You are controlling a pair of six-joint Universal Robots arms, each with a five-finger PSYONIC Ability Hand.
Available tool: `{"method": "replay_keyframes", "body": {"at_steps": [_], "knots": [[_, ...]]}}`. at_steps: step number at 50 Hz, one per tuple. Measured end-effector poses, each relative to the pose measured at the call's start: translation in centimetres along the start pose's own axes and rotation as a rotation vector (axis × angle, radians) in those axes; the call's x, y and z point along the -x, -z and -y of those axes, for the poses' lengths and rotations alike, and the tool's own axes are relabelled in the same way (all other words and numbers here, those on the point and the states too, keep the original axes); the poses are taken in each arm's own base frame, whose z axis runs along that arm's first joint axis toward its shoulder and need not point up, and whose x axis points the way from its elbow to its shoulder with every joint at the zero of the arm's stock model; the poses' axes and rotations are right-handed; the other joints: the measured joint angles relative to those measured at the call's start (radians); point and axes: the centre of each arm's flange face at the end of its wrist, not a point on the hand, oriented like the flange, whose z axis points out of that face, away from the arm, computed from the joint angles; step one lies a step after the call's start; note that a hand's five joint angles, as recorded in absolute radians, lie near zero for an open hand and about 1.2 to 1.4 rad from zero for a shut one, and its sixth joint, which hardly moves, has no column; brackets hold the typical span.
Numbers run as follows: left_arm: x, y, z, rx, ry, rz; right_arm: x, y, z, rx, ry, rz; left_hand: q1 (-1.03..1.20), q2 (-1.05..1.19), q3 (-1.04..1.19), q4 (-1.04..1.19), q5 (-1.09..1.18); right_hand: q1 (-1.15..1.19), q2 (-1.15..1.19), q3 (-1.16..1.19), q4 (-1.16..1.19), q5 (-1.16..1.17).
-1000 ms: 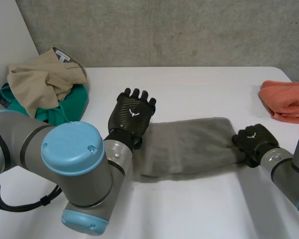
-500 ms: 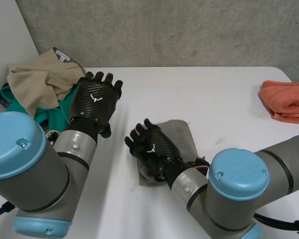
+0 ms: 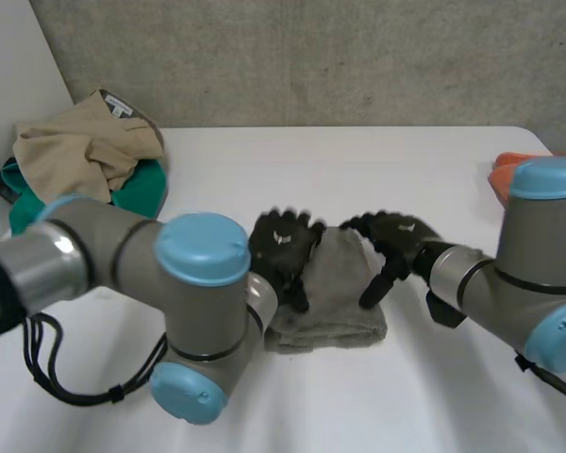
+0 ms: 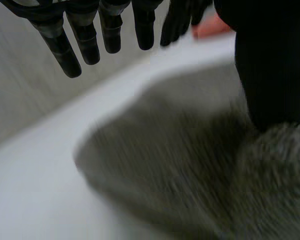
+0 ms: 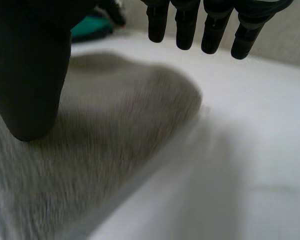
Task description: Fold the laundry.
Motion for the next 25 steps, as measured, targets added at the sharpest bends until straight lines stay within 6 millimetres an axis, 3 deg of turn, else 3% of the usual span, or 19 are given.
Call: {"method": "replay_keyframes", "body": {"at_steps": [4,10,17,20,25], "knots": [[0.4,0.0,-2.4,0.156,-0.03,0.069,-0.2,-1.2,-1.7,0.062,0.046,0.002,0.0,0.0,0.0,0.0,0.0,0.068,0.104,0.103,0.104,0.104],[0.9,0.7,-3.1,0.23,-0.054,0.128,-0.5,-1.5,-2.3,0.096,0.15,-0.037,0.0,0.0,0.0,0.0,0.0,0.136,0.2,0.188,0.19,0.135],[1.5,2.9,1.5,0.114,-0.033,0.149,0.0,0.5,0.5,0.0,0.323,-0.161,-0.003,-0.002,-0.002,0.0,0.0,0.145,0.208,0.19,0.191,0.16],[2.0,4.5,4.8,0.006,-0.009,0.146,1.6,2.0,1.6,-0.091,0.385,-0.177,-0.003,-0.002,-0.002,-0.002,-0.001,0.145,0.188,0.172,0.163,0.14],[2.2,6.2,7.4,-0.104,0.011,0.111,4.4,3.9,1.0,-0.185,0.444,-0.145,-0.003,-0.002,-0.002,-0.002,-0.001,0.128,0.169,0.147,0.139,0.113]]}}
